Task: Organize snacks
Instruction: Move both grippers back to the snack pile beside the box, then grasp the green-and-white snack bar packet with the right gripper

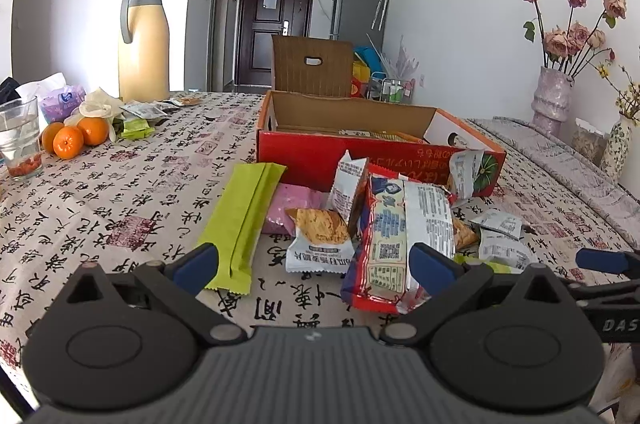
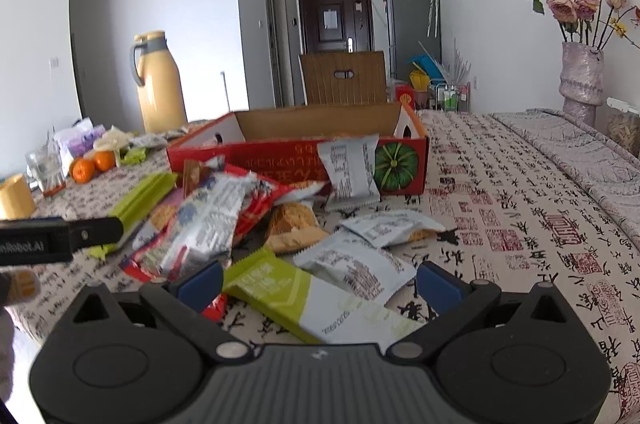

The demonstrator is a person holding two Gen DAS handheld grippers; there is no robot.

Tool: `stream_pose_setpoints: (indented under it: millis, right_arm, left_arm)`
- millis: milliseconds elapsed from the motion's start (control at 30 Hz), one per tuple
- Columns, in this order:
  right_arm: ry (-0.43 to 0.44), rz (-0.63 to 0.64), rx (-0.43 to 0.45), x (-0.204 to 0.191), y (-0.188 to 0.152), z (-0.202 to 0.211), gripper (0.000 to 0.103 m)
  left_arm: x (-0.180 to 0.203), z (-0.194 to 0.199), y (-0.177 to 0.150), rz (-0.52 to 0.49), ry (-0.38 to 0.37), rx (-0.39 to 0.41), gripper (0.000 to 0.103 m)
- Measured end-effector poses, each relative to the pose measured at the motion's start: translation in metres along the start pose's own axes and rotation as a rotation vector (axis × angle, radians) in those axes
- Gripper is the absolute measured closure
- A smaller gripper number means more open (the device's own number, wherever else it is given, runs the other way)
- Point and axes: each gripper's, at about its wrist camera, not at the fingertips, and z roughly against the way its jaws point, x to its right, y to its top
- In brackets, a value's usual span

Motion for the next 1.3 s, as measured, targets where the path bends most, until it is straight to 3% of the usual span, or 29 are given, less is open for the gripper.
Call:
stream_pose_setpoints:
  millis: [233,300,533,700,767,1167,1300]
  right_arm:
    - [-0.001,0.058,-0.065,-0.002,-0.005,-0.025,0.004]
    - [-0.003,0.057,-0.082,0.0,-0.005,-0.032,0.015]
    - [-0.017,0.077,-0.103,-0.001,-0.011,-0.028,0.034]
    - [-0.008,0.092,-0.111,-0.003,-0.014,-0.019,0.057]
    - [0.005,0.102,-0.114,-0.005,-0.015,-0.015,0.061]
    - [0.008,0.089,-0.123,-0.012,-0.003,-0.036,0.061]
    - [0.0,0.093,-0.109,-0.017,-0.005,-0.036,0.066]
  left_arm:
    - [-0.001,-0.005,-0.003,0.003,-0.006,-0.016,0.0]
    - [-0.001,-0.005,-0.004,0.002,-0.009,-0.019,0.0]
    - [-0.001,-0.008,-0.005,0.005,-0.018,-0.031,0.0]
    - [0.0,-0.007,-0.007,0.004,-0.023,-0.032,0.0]
    - [-0.001,-0.005,-0.007,0.006,-0.023,-0.03,0.0]
    - [-0.001,-0.004,-0.007,0.006,-0.027,-0.031,0.0]
    - [-0.002,-0.004,-0.008,0.011,-0.026,-0.033,0.0]
